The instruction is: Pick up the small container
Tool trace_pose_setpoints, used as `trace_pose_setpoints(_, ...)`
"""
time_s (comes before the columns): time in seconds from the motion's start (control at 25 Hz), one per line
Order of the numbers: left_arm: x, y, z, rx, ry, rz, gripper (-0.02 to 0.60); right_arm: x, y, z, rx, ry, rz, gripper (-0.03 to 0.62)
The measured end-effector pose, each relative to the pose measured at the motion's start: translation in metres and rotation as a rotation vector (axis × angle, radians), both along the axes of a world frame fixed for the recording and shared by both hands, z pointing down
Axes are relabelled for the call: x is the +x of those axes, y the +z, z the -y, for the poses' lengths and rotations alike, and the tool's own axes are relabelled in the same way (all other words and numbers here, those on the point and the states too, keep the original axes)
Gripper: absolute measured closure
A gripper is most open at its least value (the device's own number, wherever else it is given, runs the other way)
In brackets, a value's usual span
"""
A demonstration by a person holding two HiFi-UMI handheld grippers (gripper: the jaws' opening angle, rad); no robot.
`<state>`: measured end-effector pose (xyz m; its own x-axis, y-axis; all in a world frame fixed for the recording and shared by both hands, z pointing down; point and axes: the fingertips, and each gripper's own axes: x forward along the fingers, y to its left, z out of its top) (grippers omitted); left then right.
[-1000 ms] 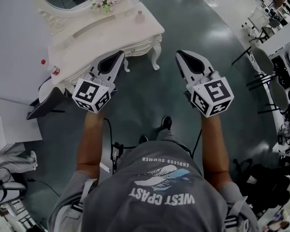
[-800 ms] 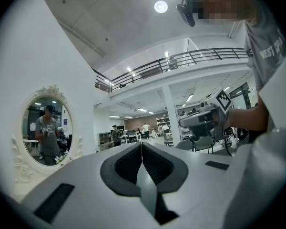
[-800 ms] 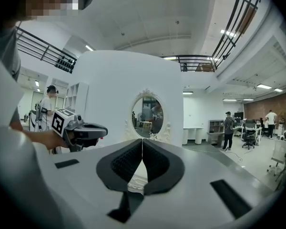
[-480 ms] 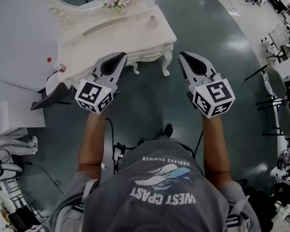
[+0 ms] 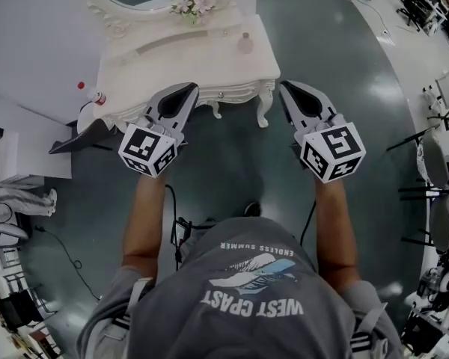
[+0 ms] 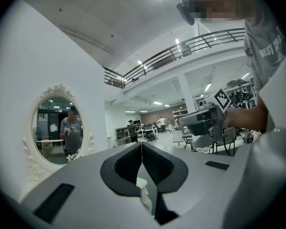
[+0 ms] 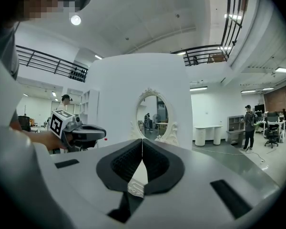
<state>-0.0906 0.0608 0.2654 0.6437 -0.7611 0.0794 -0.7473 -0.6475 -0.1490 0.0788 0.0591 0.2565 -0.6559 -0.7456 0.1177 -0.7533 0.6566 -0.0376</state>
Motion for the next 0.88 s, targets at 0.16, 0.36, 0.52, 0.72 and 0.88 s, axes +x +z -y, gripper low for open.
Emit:
trace_pose_setpoints(0.16, 0.011, 0.004, 0.007, -0.008, -0.018, 0.012, 0.565, 0.014, 0.004, 0.013, -0.006, -0.008, 0.015, 0.568)
trace_pose_setpoints(0.36, 0.022, 0.008, 0.018, -0.021, -0.013, 0.020, 0.565, 0.029, 0.014, 0.023, -0.029, 0.006, 0.023, 0.568)
trace_pose_setpoints(0.52, 0.029, 0.016, 0.036, -0.033, 0.007, 0.017, 0.565, 0.039, 0.023, 0.029, -0.049, 0.034, 0.017, 0.568)
trace_pose_setpoints(0.72, 0.043, 0.025, 0.072, -0.038, 0.057, -0.001, 0.565, 0.054, 0.031, 0.045, -0.061, 0.094, -0.002, 0.568)
trace_pose_setpoints(0.88, 0.057, 0.028, 0.102, -0.038, 0.118, -0.012, 0.565, 0.061, 0.032, 0.060, -0.067, 0.145, -0.019, 0.568)
